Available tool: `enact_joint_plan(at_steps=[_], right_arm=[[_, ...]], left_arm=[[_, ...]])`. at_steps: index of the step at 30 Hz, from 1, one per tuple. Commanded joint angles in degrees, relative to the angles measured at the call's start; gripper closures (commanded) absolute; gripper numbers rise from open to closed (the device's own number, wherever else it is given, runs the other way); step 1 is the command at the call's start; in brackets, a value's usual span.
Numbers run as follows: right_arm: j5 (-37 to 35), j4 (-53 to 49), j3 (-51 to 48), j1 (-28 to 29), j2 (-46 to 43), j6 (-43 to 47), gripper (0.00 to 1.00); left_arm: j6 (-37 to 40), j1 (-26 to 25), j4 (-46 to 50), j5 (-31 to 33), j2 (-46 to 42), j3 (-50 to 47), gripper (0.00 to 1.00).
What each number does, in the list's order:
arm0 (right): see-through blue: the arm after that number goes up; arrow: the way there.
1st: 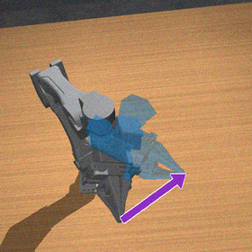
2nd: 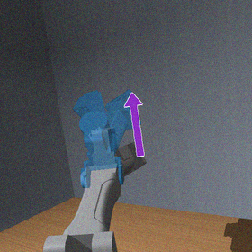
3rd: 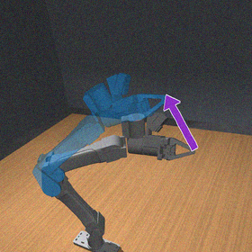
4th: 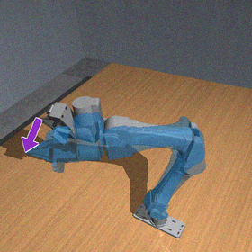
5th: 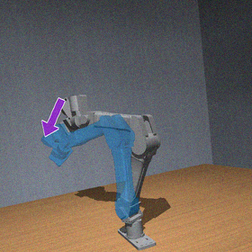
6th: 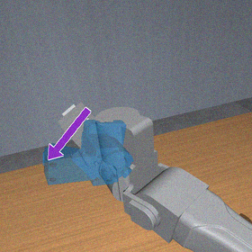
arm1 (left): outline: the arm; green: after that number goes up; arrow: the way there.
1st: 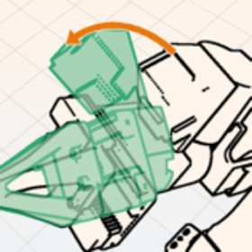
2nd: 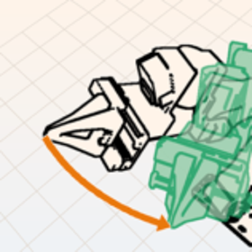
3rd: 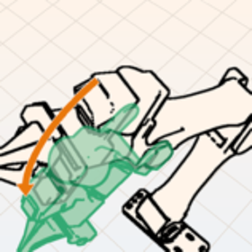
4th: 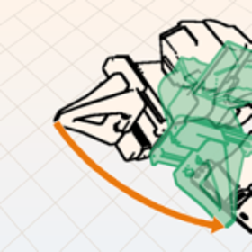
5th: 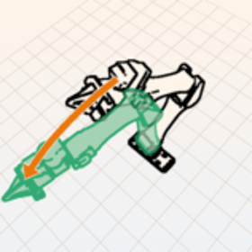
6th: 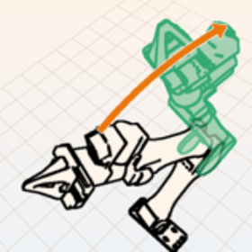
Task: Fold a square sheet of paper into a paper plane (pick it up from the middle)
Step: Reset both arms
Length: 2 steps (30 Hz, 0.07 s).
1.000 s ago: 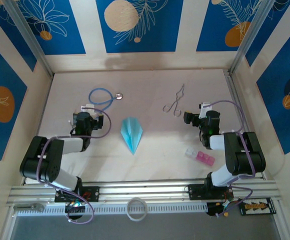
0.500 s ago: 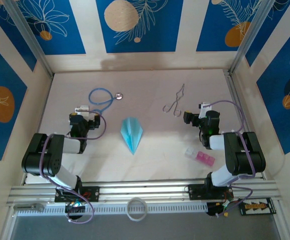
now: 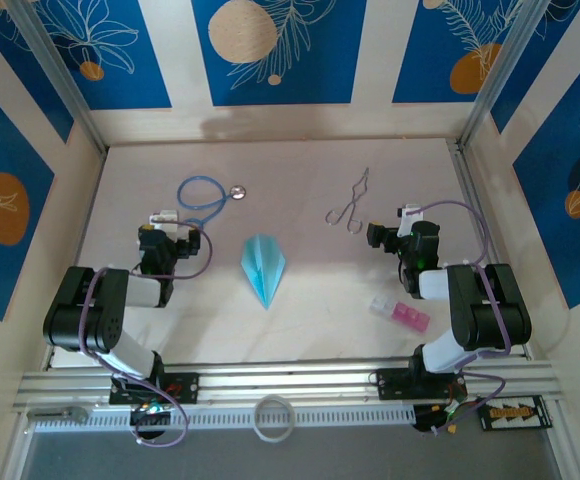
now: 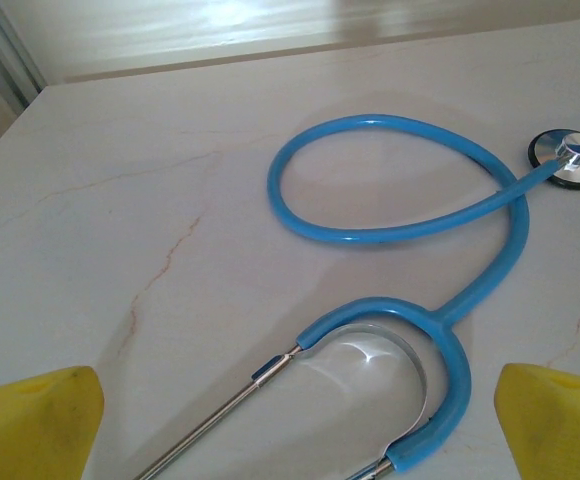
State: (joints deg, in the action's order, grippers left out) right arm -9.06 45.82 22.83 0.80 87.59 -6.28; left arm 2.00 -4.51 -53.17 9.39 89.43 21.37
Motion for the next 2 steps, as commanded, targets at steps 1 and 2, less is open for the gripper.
enact_joint_plan(at_steps=[1, 2], right_arm=[[-0.87, 1.59, 0.41, 0.26, -0.4, -0.32, 0.01], [-0.87, 1.56, 0.37, 0.25, -0.4, -0.41, 0.01]], left_arm=[[-0.42, 0.12, -1.94, -1.11, 0.13, -0.58, 0.0], [-0.42, 0.03, -1.86, -1.13, 0.08, -0.6, 0.0]])
